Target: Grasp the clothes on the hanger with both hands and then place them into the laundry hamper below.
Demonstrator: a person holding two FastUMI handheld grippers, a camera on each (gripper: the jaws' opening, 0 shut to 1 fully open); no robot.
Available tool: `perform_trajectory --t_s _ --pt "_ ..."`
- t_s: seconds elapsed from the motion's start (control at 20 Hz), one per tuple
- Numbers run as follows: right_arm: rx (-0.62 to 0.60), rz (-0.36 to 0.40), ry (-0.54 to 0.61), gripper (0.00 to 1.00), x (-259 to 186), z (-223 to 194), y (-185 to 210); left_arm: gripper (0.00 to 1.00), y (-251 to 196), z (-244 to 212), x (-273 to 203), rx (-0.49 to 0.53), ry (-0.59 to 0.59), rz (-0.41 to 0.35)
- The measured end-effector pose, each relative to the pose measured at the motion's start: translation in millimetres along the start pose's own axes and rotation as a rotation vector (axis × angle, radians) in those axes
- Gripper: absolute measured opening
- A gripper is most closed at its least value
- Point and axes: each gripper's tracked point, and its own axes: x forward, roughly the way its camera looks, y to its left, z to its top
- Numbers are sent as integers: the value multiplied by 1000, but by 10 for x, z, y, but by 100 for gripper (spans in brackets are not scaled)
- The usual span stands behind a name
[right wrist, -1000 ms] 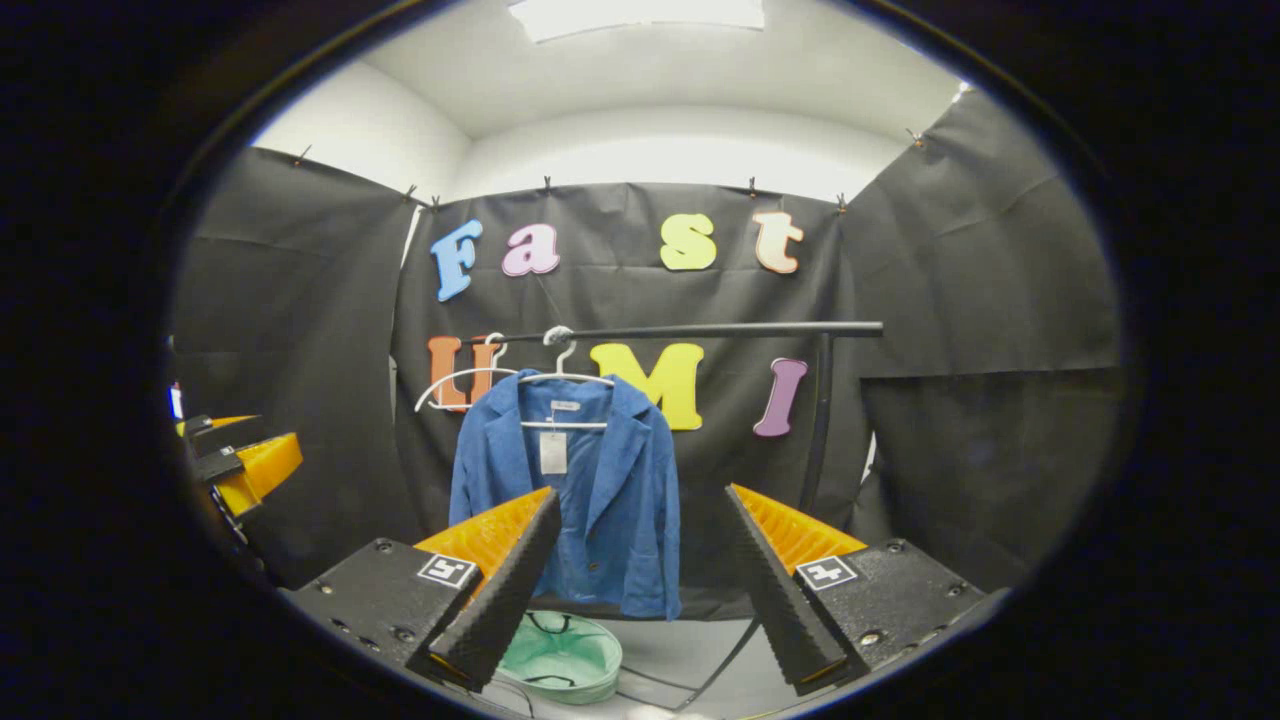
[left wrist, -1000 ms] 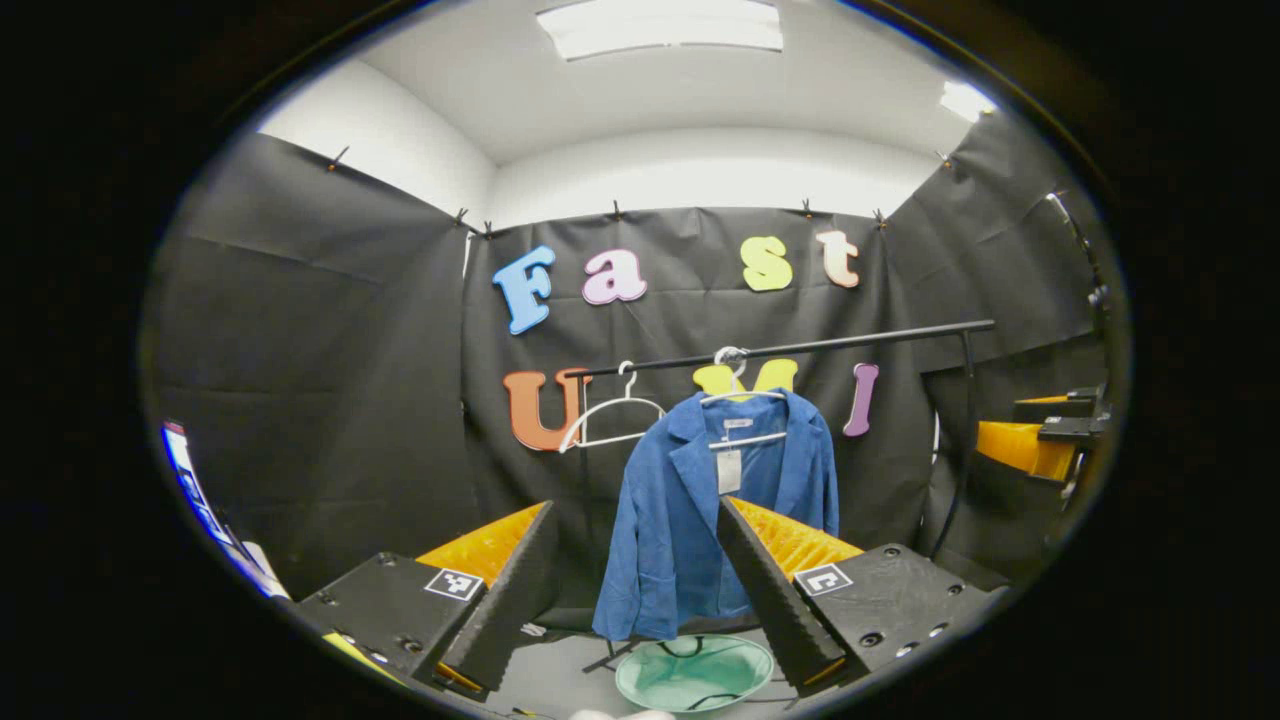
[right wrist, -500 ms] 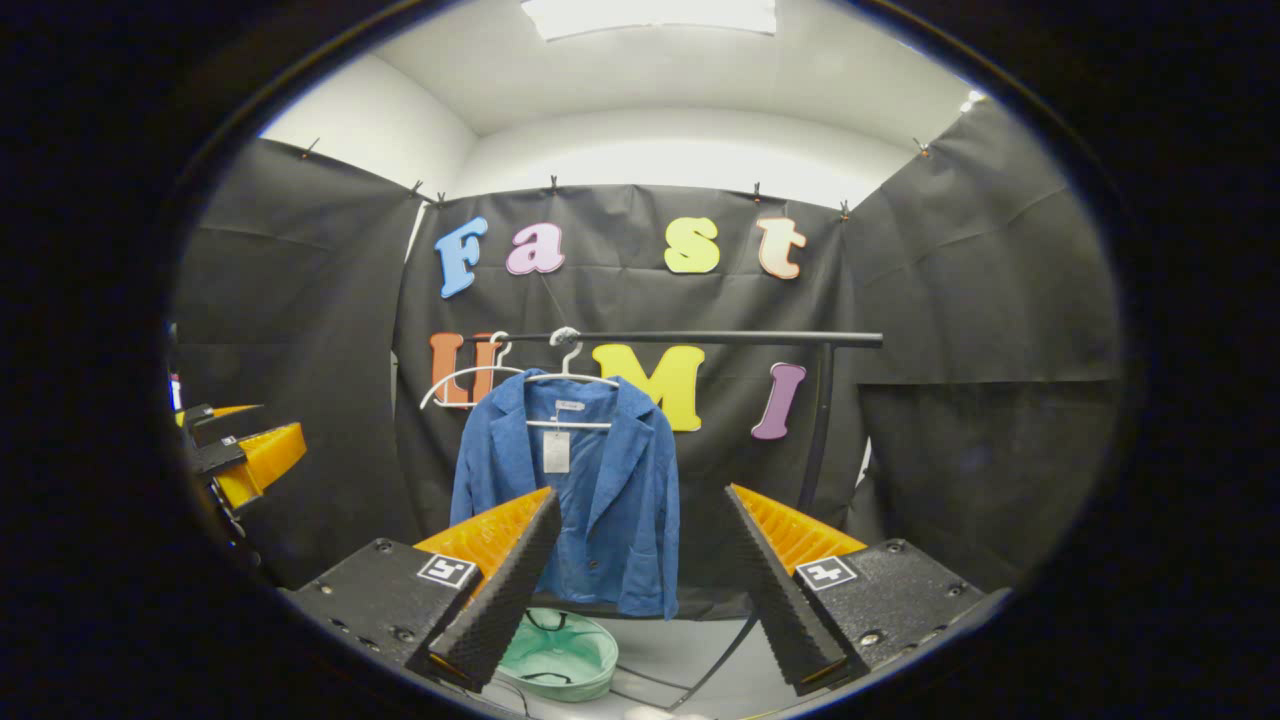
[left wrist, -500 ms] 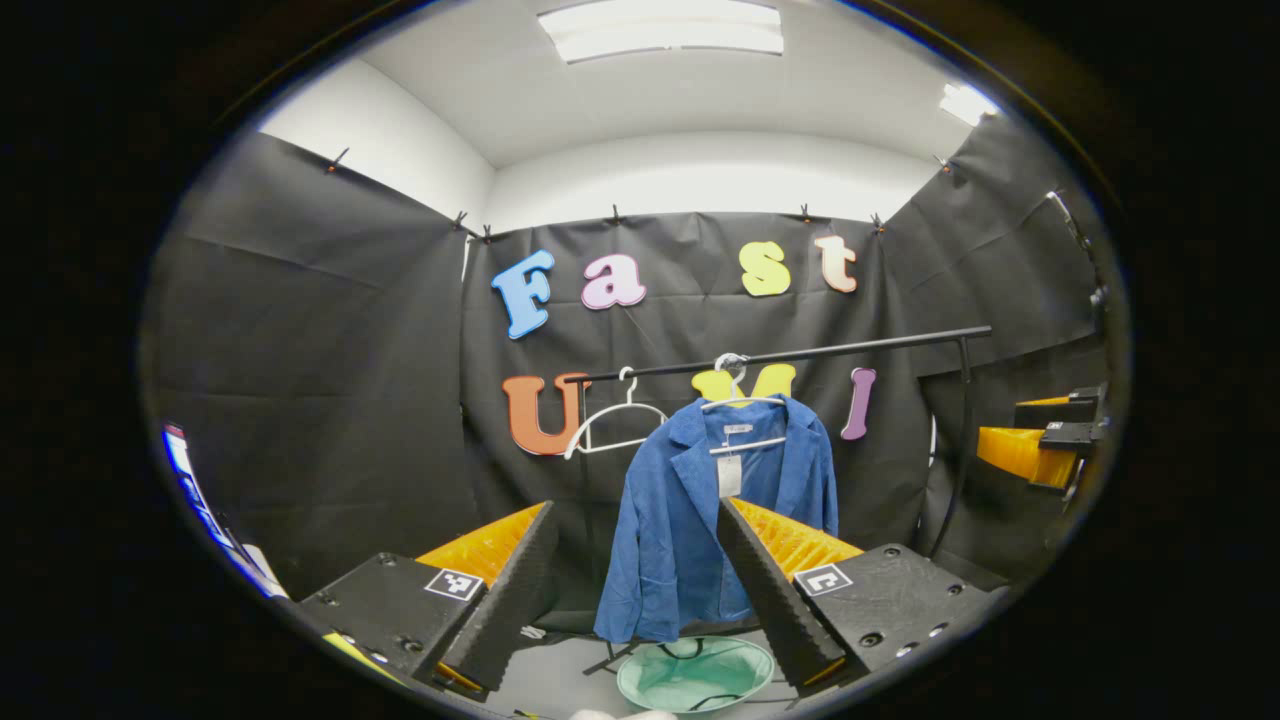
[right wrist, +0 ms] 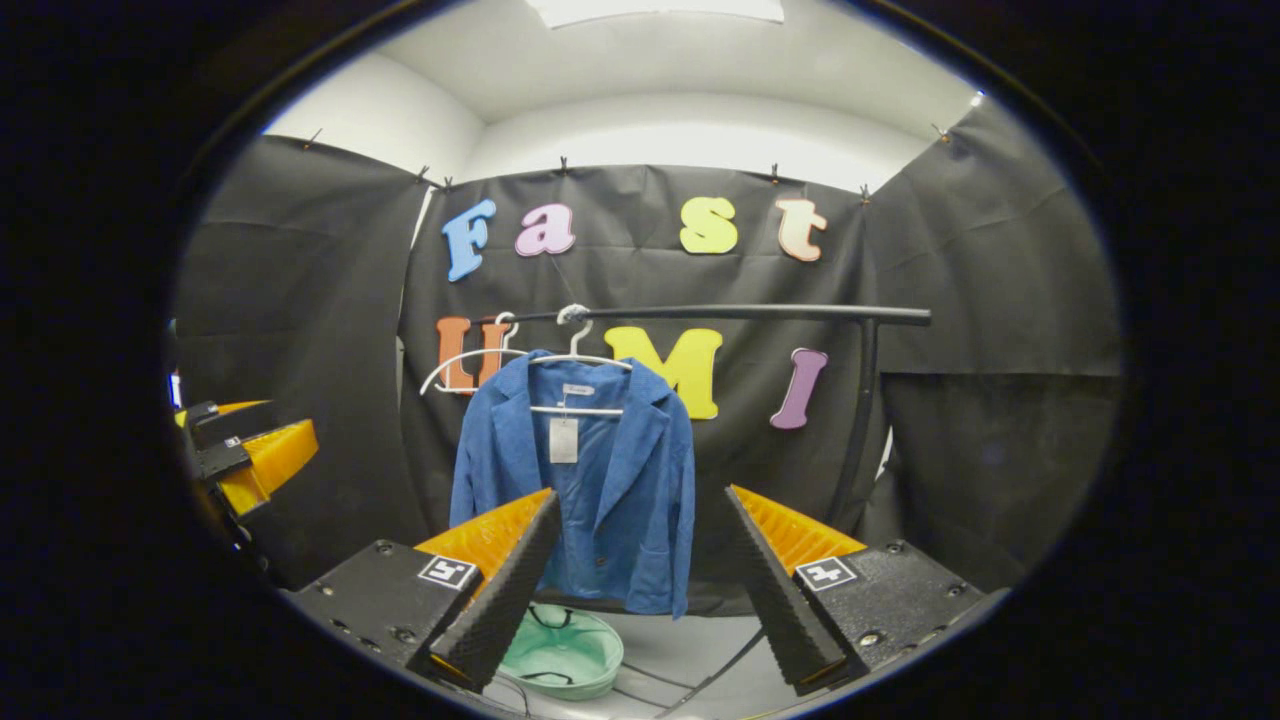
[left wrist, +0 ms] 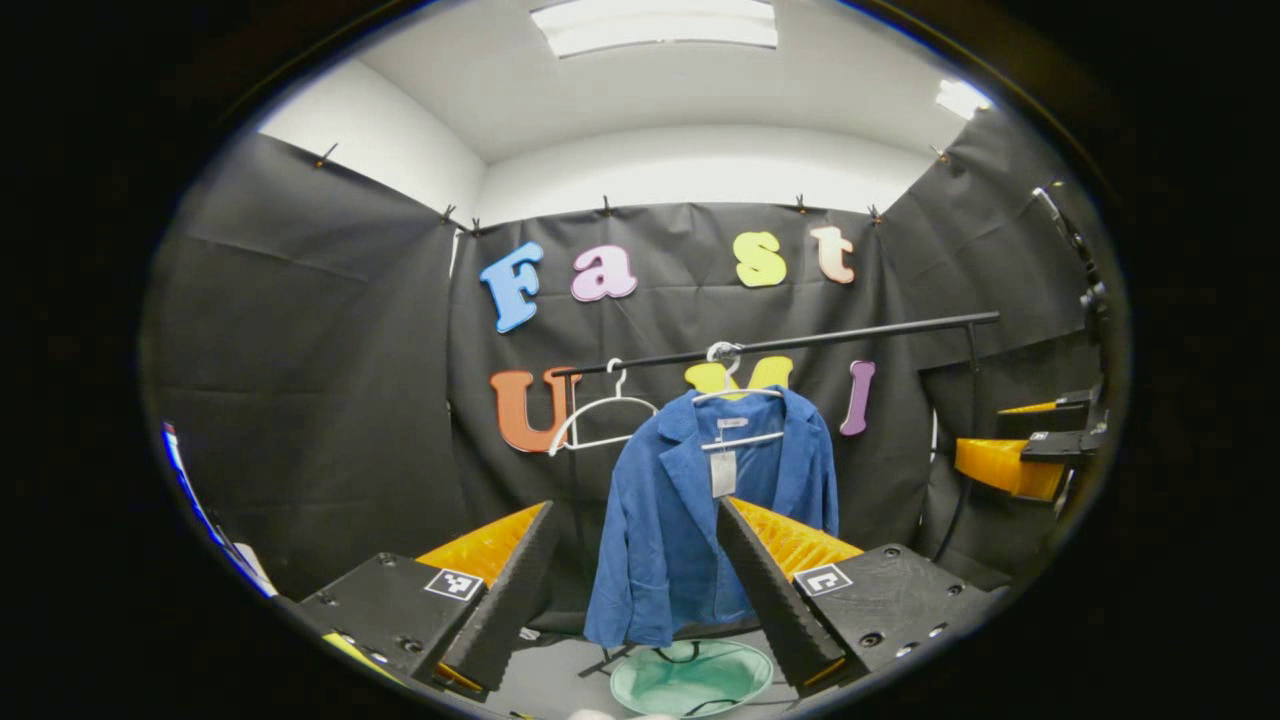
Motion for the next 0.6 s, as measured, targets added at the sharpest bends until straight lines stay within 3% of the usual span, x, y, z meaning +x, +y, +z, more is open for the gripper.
perform_trajectory --t_s 0.3,0.6 --pt "18 39 32 100 993 -82 -117 99 -318 -175 812 4 4 9" --pt "-5 137 49 95 1989 -148 -15 99 -695 -360 1679 -22 2 -21"
